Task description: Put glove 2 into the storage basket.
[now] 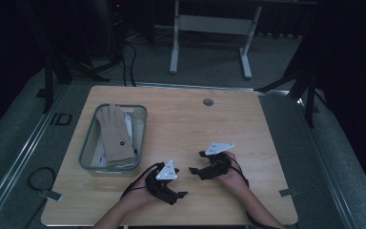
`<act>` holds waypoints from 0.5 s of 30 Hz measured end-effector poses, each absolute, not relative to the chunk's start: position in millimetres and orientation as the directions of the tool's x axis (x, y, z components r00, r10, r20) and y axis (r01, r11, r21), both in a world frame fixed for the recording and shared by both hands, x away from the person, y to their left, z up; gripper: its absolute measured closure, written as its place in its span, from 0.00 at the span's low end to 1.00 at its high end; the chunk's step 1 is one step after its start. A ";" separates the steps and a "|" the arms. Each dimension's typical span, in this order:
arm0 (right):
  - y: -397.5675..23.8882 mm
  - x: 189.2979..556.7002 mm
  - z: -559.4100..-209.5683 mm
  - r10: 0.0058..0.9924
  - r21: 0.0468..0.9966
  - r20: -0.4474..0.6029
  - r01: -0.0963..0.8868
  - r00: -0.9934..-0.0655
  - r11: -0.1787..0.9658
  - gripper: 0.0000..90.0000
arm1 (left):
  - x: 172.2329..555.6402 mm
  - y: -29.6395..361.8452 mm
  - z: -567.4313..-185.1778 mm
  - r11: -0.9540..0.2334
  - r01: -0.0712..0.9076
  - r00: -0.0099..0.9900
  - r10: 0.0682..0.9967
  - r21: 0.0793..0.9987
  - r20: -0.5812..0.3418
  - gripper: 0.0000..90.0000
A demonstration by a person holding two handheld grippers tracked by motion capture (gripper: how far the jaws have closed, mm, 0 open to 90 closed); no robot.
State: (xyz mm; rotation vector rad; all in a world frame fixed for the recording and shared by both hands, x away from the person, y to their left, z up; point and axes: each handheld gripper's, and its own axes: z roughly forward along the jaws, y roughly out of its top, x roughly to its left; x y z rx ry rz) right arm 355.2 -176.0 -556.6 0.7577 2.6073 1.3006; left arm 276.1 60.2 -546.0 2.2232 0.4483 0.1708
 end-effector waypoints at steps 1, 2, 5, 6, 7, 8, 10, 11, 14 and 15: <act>-177.3 355.3 -556.1 0.497 0.782 0.105 0.380 -0.861 0.494 0.17 | 276.5 59.6 -546.5 -0.588 0.261 0.927 0.374 0.766 -0.029 0.17; -177.9 355.6 -555.9 0.498 0.787 0.109 0.381 -0.860 0.486 0.17 | 276.5 59.0 -546.3 -0.589 0.258 0.928 0.372 0.766 -0.026 0.17; -178.6 355.9 -555.9 0.501 0.788 0.107 0.380 -0.859 0.484 0.17 | 276.5 58.1 -543.7 -0.574 0.256 0.931 0.364 0.778 -0.038 0.17; -178.4 355.7 -556.3 0.498 0.788 0.102 0.375 -0.861 0.489 0.17 | 276.4 58.0 -543.4 -0.574 0.254 0.932 0.362 0.778 -0.037 0.17; -178.4 355.7 -556.3 0.498 0.788 0.102 0.375 -0.861 0.489 0.17 | 276.4 58.0 -543.4 -0.574 0.254 0.932 0.362 0.778 -0.037 0.17; -178.3 355.6 -556.5 0.497 0.786 0.098 0.374 -0.862 0.493 0.17 | 276.5 57.9 -543.7 -0.580 0.257 0.931 0.363 0.773 -0.037 0.17; -178.8 355.6 -556.2 0.496 0.789 0.101 0.373 -0.862 0.488 0.17 | 276.3 58.0 -543.9 -0.582 0.255 0.932 0.360 0.772 -0.036 0.17; -179.1 355.8 -556.2 0.498 0.789 0.101 0.375 -0.861 0.487 0.17 | 276.2 58.0 -543.8 -0.584 0.256 0.933 0.359 0.771 -0.038 0.17; -179.9 356.4 -556.5 0.499 0.789 0.102 0.376 -0.860 0.486 0.17 | 276.1 57.9 -543.3 -0.577 0.257 0.933 0.358 0.775 -0.043 0.17; -180.0 356.5 -556.7 0.499 0.789 0.101 0.375 -0.861 0.487 0.17 | 276.3 58.1 -543.2 -0.576 0.257 0.933 0.357 0.776 -0.044 0.17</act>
